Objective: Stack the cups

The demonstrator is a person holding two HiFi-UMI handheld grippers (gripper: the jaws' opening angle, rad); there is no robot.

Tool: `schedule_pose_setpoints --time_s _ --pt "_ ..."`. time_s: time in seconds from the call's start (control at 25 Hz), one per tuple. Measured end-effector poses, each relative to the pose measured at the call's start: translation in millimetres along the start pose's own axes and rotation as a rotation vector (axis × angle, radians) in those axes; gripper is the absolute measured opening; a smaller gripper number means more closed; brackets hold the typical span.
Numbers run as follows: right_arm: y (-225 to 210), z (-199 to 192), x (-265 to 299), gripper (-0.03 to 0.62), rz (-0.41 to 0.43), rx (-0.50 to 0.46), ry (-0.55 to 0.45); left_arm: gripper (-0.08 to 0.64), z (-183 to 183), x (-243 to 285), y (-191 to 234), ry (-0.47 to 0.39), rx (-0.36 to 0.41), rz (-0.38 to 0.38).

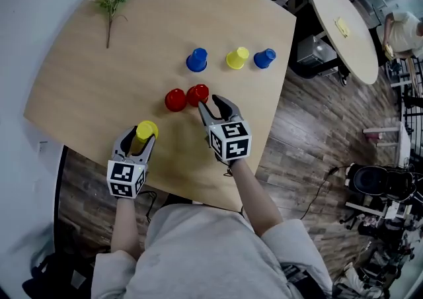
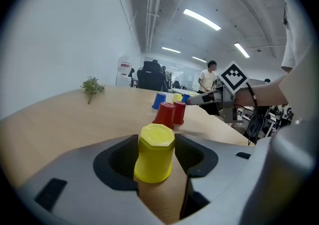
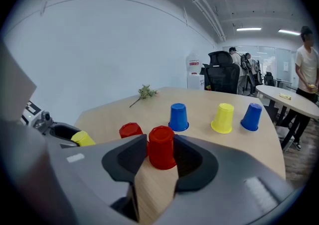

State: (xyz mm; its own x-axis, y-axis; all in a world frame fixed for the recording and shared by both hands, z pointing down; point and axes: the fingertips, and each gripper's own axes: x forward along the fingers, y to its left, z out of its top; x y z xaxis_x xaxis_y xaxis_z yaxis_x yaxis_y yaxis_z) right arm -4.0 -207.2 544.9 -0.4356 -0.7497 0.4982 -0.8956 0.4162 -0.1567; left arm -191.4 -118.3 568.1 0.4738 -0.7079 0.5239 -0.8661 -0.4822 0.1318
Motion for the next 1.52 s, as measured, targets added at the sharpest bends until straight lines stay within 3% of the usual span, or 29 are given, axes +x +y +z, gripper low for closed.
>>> schedule_pose_setpoints --time_s 0.08,0.16,0.2,0.4,0.6,0.96,1.24,1.52 --pt "-5 3 -6 0.14 -0.014 -0.003 -0.007 0.233 14 4 4 -0.025 0.002 0.013" --pt "-9 5 -12 0.034 -0.026 -0.002 -0.018 0.233 31 12 9 -0.047 0.016 0.022" --pt "-11 5 -14 0.012 -0.026 -0.001 -0.018 0.233 39 17 10 -0.053 0.025 0.024" --pt "-21 0 -23 0.012 -0.035 -0.009 0.002 0.233 63 49 11 -0.042 0.084 0.022" --pt "-33 2 -37 0.012 -0.069 0.016 -0.011 0.233 59 72 15 0.015 0.117 0.037" --pt "-56 3 -50 0.012 -0.125 0.052 -0.027 0.235 52 85 19 0.022 0.069 0.014" --pt "-89 42 -51 0.014 -0.158 0.018 -0.062 0.262 64 65 11 -0.073 0.014 -0.035" --pt "-137 85 -27 0.109 -0.167 -0.048 -0.048 0.261 83 32 8 -0.201 -0.029 -0.002"
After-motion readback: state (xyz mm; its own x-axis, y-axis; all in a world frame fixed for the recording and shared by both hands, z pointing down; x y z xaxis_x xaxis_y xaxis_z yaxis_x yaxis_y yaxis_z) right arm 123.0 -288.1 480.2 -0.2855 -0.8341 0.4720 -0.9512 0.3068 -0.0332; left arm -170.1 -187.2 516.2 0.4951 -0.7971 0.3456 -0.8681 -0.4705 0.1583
